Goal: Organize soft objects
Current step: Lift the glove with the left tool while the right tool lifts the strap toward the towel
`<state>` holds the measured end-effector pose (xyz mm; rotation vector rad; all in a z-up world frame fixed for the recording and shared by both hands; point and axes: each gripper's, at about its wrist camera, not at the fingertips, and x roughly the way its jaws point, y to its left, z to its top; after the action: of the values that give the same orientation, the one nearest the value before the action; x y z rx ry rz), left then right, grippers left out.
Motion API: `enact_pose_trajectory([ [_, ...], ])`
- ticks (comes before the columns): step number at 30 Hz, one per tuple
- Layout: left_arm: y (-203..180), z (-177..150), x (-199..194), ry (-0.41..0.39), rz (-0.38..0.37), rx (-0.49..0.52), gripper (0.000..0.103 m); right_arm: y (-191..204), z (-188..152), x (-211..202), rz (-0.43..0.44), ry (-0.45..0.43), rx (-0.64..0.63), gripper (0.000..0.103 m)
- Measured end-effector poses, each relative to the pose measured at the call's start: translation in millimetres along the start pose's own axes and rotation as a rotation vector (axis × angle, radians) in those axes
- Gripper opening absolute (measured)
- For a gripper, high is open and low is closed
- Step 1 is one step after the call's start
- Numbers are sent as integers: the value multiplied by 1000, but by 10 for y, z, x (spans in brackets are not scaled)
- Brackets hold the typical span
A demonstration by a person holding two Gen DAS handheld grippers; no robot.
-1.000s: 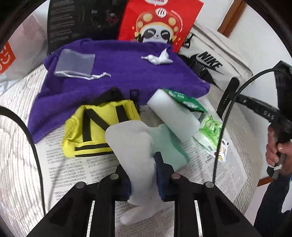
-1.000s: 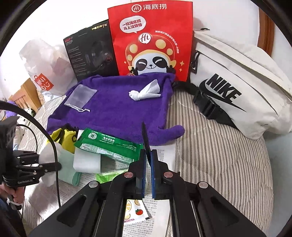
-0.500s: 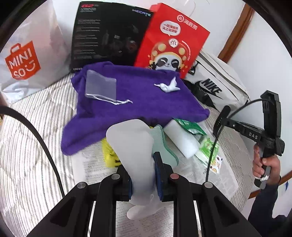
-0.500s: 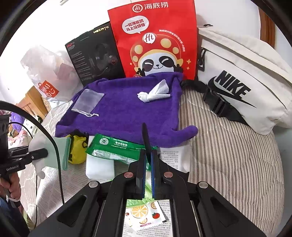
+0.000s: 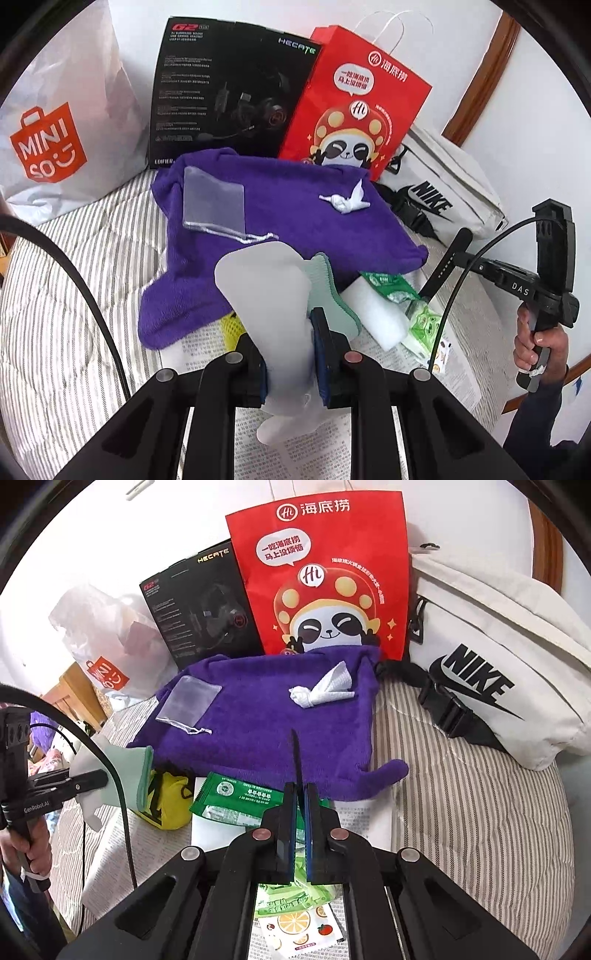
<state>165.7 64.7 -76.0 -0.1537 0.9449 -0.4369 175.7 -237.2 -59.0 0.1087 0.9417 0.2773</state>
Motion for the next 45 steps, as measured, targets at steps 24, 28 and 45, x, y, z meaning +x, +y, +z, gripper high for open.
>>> enact_pose_trajectory([
  [24,67,-32,132,42,-3,-23,19,379,-172,627,79,158,-177,27],
  [28,89,-50,134,44,-2,-27,19,333,-200,610,60,141,-192,44],
  [45,37,-87,181,63,-12,-15,20,268,-188,763,102,219,-210,6],
])
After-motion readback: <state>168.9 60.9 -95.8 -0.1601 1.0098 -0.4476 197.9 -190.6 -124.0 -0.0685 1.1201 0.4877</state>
